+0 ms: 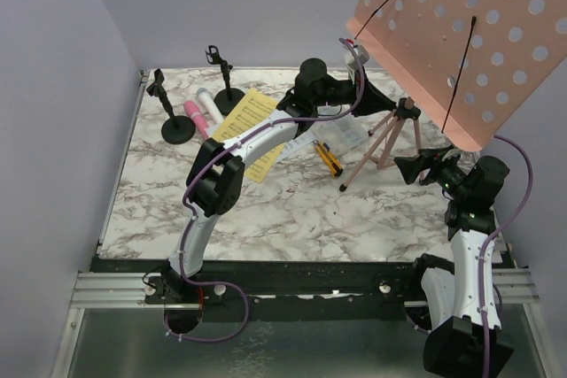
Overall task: Pack up the instrument practice props
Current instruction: Unscrew the knob on the music stand.
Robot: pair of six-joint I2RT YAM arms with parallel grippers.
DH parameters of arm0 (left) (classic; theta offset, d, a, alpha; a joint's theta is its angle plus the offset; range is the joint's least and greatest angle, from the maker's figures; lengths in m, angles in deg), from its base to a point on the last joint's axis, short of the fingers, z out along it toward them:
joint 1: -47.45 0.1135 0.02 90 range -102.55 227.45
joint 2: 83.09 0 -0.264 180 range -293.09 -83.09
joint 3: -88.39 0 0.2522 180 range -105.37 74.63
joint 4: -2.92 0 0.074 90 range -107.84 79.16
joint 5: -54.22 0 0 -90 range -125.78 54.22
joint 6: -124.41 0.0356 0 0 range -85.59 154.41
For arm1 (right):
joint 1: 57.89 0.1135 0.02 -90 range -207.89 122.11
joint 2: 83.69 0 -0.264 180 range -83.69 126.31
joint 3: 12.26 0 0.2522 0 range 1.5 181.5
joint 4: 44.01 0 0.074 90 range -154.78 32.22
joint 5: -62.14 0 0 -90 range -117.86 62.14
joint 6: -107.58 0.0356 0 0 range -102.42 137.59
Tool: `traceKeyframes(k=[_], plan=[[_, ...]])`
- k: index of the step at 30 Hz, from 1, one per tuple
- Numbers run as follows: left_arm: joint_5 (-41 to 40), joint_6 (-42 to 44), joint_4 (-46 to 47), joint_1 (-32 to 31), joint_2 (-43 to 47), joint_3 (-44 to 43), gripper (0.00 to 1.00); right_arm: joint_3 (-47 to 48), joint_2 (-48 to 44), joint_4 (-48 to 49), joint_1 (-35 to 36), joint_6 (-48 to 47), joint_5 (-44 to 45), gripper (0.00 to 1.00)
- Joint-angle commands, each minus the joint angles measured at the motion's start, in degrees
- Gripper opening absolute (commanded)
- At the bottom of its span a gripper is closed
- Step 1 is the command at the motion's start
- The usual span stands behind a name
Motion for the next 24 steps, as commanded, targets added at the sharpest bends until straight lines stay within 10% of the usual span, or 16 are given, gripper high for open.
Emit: traceKeyframes(k=[1,24], plan=[[3.15,-13.91,4.68,0.24,-0.55,-2.73,0.15,0.80,-0.45,-0.08,-0.49,-0.11,0.71,0.84],[-9.63,-51.57,6.29,0.52,1.37,3.99,0.04,0.81,-0.50,-0.18,-0.91,-0.15,0.61,0.84]])
